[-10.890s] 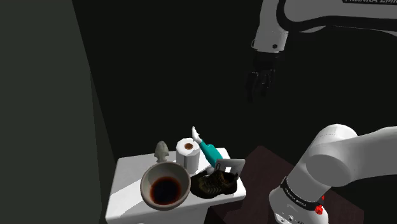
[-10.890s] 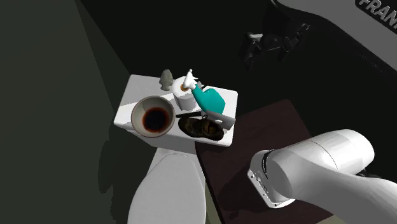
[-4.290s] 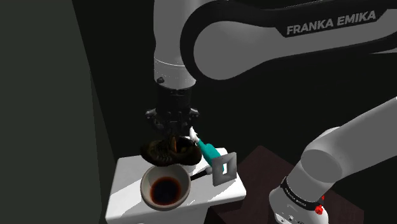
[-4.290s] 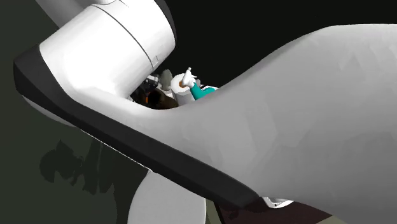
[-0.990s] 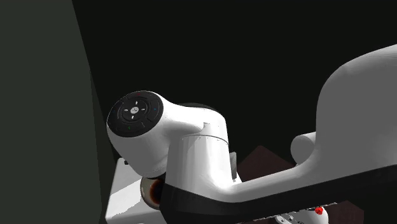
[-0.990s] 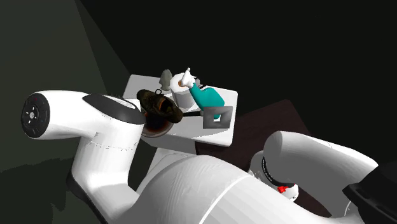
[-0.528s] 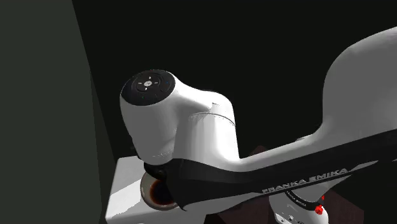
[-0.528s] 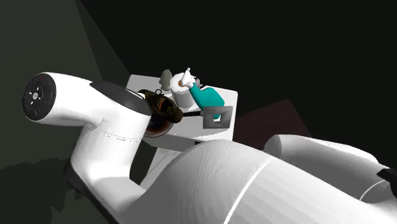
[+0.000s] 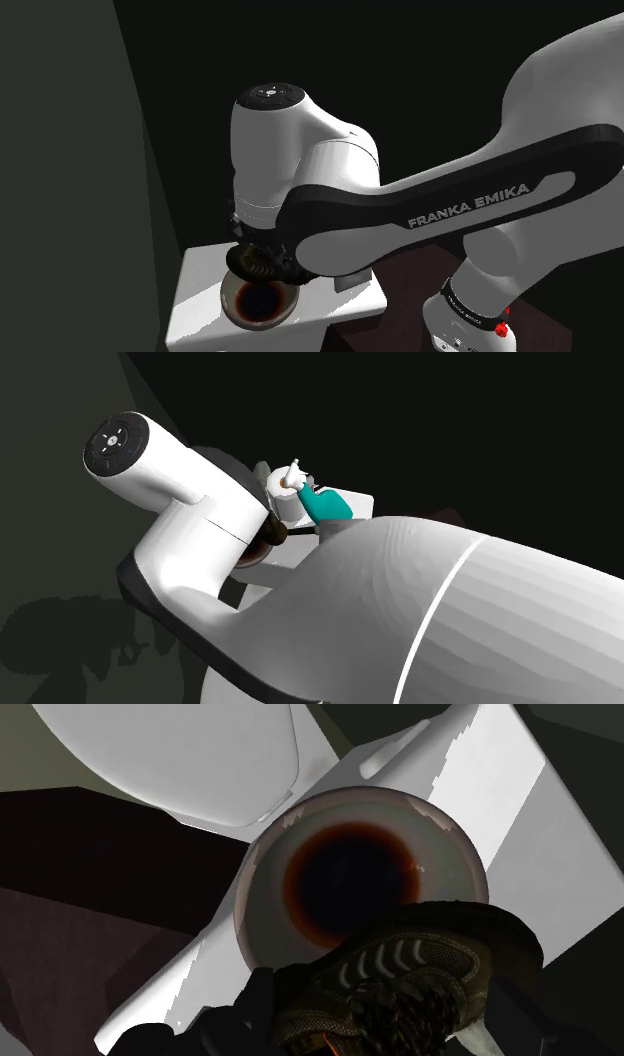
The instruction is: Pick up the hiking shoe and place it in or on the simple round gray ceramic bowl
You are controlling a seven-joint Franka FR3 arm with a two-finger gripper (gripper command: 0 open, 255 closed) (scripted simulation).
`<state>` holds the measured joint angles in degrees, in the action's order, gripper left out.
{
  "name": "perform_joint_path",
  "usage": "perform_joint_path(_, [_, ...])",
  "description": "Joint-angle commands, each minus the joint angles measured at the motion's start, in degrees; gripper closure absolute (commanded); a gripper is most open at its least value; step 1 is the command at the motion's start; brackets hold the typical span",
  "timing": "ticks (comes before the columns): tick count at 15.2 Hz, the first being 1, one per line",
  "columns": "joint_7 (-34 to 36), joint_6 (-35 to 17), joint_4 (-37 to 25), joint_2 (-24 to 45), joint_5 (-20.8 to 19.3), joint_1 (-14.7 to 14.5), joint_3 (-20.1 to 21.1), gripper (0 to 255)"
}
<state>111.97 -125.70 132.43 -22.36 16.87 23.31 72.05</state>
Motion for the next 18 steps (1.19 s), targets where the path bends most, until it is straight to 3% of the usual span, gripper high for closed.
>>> perform_joint_path(1, [0.4, -1.8, 1.0, 0.8, -0.3, 1.1, 1.5, 0])
perform_joint_path(9, [0.5, -2.3, 1.2, 1.1, -0.4, 1.6, 2.1, 0])
perform_joint_path(10, [0.5, -2.3, 1.2, 1.1, -0.4, 1.6, 2.1, 255])
perform_joint_path(18, [0.5, -2.3, 1.2, 1.1, -0.4, 1.6, 2.1, 255])
